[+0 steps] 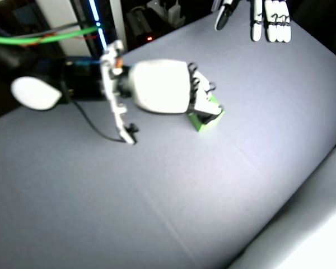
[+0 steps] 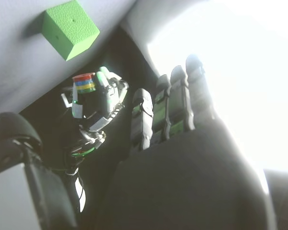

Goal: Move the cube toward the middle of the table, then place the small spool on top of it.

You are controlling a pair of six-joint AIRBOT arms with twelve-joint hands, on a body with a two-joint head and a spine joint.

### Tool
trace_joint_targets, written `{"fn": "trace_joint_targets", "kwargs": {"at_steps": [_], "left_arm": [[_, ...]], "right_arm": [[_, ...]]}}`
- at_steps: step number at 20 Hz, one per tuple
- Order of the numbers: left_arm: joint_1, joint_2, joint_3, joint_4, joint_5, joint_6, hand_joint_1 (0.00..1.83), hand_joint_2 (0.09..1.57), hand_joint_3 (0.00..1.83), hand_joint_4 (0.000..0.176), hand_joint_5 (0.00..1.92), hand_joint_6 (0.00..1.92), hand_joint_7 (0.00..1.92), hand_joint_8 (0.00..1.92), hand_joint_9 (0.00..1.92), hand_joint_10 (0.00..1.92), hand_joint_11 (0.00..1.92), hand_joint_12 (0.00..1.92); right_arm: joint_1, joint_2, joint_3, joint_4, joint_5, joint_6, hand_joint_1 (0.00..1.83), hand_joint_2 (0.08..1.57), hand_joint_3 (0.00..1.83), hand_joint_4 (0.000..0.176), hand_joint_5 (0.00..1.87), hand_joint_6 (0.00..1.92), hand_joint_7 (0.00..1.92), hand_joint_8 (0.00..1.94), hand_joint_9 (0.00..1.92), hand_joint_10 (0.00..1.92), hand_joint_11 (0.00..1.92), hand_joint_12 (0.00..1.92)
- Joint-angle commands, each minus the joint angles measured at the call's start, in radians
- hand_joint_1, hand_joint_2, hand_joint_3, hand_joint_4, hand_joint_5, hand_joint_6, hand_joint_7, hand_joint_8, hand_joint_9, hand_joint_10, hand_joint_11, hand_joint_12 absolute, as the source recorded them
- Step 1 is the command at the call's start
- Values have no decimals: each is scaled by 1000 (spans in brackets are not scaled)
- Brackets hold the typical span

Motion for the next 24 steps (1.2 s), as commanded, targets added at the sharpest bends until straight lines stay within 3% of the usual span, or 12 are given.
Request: {"fn": "trace_joint_targets", "kwargs": {"at_steps": [1,4,6,7,10,11,13,15,17,18,20,24], "left_arm": [[-5,1,7,-9,-115,0,684,865,0,115,139,1,68,1,19,0,4,66],[-5,0,9,-6,-115,-4,691,859,0,124,135,2,74,4,22,2,0,62],[-6,-1,10,-3,-114,-4,715,869,2,110,134,1,69,1,20,1,0,63],[-6,-2,11,-3,-114,-5,731,873,3,124,124,0,58,0,11,0,0,64],[-7,-3,13,-2,-113,-7,744,881,3,118,120,0,43,0,0,0,1,2],[-7,-3,13,-2,-114,-7,738,875,0,131,116,0,48,2,3,1,22,10],[-7,-4,14,-1,-114,-8,743,877,0,131,126,4,60,6,26,9,77,35],[-8,-5,15,-1,-114,-11,732,873,0,118,132,5,68,7,36,11,74,36],[-9,-7,15,0,-115,-12,731,867,0,127,132,3,63,3,33,7,66,36],[-10,-8,16,1,-115,-13,734,865,0,131,135,4,65,4,35,7,71,38],[-11,-10,16,1,-115,-14,738,865,0,124,146,7,77,6,51,11,103,57],[-11,-12,17,1,-116,-17,715,864,0,122,143,3,81,5,62,10,108,65]], "right_arm": [[23,-6,12,36,91,-9,1385,1067,0,0,1008,974,1214,496,950,1073,608,1080],[46,-56,44,36,56,-27,1384,1069,2,0,990,1016,1238,486,913,1068,503,1120],[53,-78,58,36,21,-47,1292,1039,3,0,1069,786,1252,572,1094,815,869,1296],[53,-86,63,36,10,-52,1279,1031,0,0,1114,670,1248,640,1197,720,1032,1272],[54,-103,72,36,-25,-71,1259,1038,0,8,1197,560,1129,814,1016,613,649,1372],[54,-105,72,36,-33,-79,1366,1047,0,0,1147,635,1140,724,998,976,680,1319],[54,-111,73,36,-45,-92,1379,1062,0,0,1085,865,1138,643,951,1060,591,1215],[54,-122,80,36,-53,-98,1255,1069,0,0,970,985,1196,636,1036,406,597,1170],[54,-128,85,36,-57,-99,1239,1095,1,0,899,1062,1138,767,1040,248,564,1197],[54,-129,86,36,-59,-99,1340,1064,8,0,808,563,1077,852,1027,200,525,1183],[54,-129,88,36,-64,-99,1167,977,0,6,772,120,929,177,877,77,310,1141],[54,-129,90,39,-68,-99,1116,913,0,87,501,0,647,0,665,0,117,1183]]}}
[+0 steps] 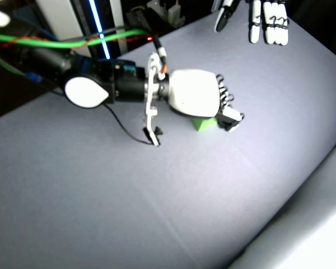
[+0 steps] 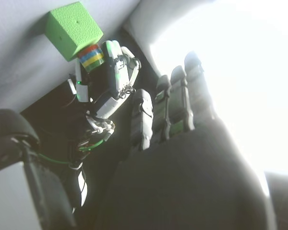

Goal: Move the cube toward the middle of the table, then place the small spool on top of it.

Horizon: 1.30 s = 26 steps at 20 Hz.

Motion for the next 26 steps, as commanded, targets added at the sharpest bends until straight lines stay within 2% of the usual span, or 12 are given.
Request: {"fn": "trace_joint_targets", "kwargs": {"at_steps": [1,5,10,12,13,17,18,19,20,22,24,26], "left_arm": [[-9,0,6,-7,-122,-5,721,861,0,121,143,3,93,9,59,8,98,62],[-10,-4,6,-9,-128,-6,721,861,0,121,136,0,93,5,57,5,90,65],[-12,-10,2,-25,-179,-8,731,876,5,118,111,0,61,0,32,2,91,76],[-8,-10,-4,-33,-211,-8,735,880,5,127,92,0,47,0,30,1,82,76],[-6,-10,-8,-37,-229,-8,740,884,6,139,64,0,29,0,20,0,75,75],[0,-20,-13,-48,-312,-31,768,854,0,176,0,0,2,0,0,0,4,11],[2,-22,-13,-51,-339,-37,782,856,0,176,0,0,0,0,0,0,0,1],[4,-24,-13,-56,-363,-47,852,830,0,176,0,0,0,0,0,0,0,0],[6,-28,-10,-64,-390,-59,795,839,0,176,0,0,0,0,0,0,0,0],[9,-43,4,-80,-448,-94,670,883,11,159,0,0,0,0,0,0,22,11],[9,-56,17,-88,-501,-118,605,962,0,56,49,5,127,11,118,13,0,797],[-5,-61,20,-87,-524,-139,247,1211,57,40,223,54,99,7,85,5,0,439]], "right_arm": [[10,1,2,24,107,-5,1099,907,0,105,407,0,559,0,603,0,81,1171],[10,2,-1,41,107,-5,1043,878,0,174,43,0,253,0,369,0,0,1113],[0,83,-82,93,211,-5,1131,891,2,176,0,0,3,2,12,6,0,44],[-32,161,-137,121,295,-5,1105,895,3,176,0,0,0,0,0,0,0,1],[-55,195,-163,141,340,-5,1064,898,4,144,0,0,0,0,0,0,0,0],[-248,345,-276,308,646,-2,773,904,7,176,0,0,0,0,0,0,0,0],[-306,371,-300,356,742,-2,712,940,20,165,0,0,0,0,0,0,0,0],[-348,386,-320,396,821,-2,680,1071,20,96,0,0,0,0,0,0,0,0],[-389,397,-335,431,895,-2,585,1136,11,160,0,0,0,0,0,0,0,0],[-482,411,-362,507,1052,-2,432,1196,14,151,0,0,0,0,0,0,0,0],[-549,419,-379,562,1157,-2,323,1298,4,41,0,0,139,8,136,16,88,68],[-573,430,-398,575,1197,-4,333,1314,2,49,91,9,326,16,406,4,128,497]]}}
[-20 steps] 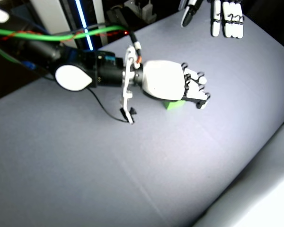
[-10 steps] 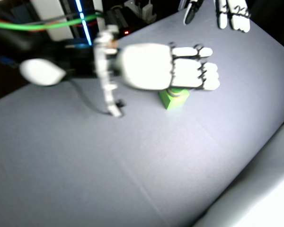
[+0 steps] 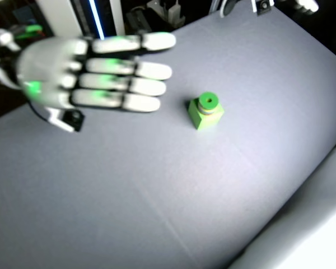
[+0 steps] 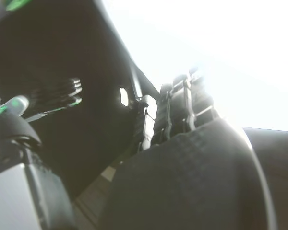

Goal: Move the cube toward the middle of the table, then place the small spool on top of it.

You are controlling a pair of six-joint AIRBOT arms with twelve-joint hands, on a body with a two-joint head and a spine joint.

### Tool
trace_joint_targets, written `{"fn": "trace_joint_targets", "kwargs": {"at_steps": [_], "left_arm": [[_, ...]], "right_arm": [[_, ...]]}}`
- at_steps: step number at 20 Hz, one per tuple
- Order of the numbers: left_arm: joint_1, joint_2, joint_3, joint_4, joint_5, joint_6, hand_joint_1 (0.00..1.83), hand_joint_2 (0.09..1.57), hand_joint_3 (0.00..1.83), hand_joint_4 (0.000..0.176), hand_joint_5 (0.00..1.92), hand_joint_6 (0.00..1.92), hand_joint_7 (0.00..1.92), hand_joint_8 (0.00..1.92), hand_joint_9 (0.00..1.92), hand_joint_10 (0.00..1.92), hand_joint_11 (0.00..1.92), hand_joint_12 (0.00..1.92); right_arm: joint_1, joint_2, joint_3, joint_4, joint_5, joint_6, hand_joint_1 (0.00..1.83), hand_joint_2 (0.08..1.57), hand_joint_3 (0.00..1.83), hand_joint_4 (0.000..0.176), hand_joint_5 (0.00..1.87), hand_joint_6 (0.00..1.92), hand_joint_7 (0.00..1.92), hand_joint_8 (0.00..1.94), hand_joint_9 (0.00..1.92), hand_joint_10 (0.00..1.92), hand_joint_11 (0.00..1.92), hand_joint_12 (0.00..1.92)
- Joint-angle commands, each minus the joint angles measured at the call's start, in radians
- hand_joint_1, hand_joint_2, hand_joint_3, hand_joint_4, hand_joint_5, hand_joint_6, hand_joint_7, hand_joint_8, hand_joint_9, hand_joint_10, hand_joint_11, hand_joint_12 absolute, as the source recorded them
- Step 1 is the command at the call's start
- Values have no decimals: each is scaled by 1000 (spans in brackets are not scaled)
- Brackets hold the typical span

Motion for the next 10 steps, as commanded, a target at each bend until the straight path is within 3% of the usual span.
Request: {"fn": "trace_joint_targets", "kwargs": {"at_steps": [1,2,3,4,5,6,7,8,9,10], "left_arm": [[-15,-3,6,11,-137,-8,53,1267,55,54,174,23,70,6,50,7,0,87],[-25,-4,7,17,-137,-8,12,1203,18,87,135,4,14,0,9,1,0,17],[-40,-3,7,30,-137,-4,2,1225,26,82,183,24,51,19,31,12,0,3],[-68,-2,7,50,-137,4,164,1230,22,133,182,23,39,12,5,2,0,0],[-94,-2,9,63,-137,10,280,1310,19,116,323,254,158,32,151,115,0,788],[-112,0,12,68,-138,12,229,1344,24,86,276,270,118,8,103,109,0,958],[-119,1,16,68,-138,12,367,1324,8,31,143,175,166,16,207,167,0,1277],[-125,4,18,62,-138,11,547,1270,0,0,190,85,266,23,196,445,0,1456],[-132,9,16,62,-138,8,504,1322,12,0,300,95,290,17,96,643,0,1574],[-140,11,15,63,-138,4,446,1408,28,0,362,125,264,5,18,755,0,1493]], "right_arm": [[7,11,-9,-14,147,-2,398,1361,0,0,93,2,386,3,493,7,141,705],[9,13,-17,-27,147,-6,434,1320,0,0,306,13,409,2,487,4,31,959],[13,19,-29,-50,147,-23,601,1266,0,0,392,18,409,2,472,4,5,1149],[28,32,-47,-85,147,-58,679,1206,0,6,452,24,408,1,423,2,0,1022],[52,43,-59,-117,148,-79,723,1180,0,8,476,20,333,0,323,0,0,898],[64,48,-61,-141,148,-83,654,1142,0,11,395,3,344,5,313,3,0,912],[72,48,-60,-147,148,-84,437,1021,0,48,370,1,310,0,300,1,0,844],[73,47,-60,-147,148,-84,458,1074,0,85,366,1,247,13,215,18,0,526],[81,52,-65,-146,148,-82,685,1082,0,68,438,7,355,17,297,33,0,641],[87,68,-78,-146,149,-79,824,1070,0,0,544,13,498,18,424,37,0,831]]}}
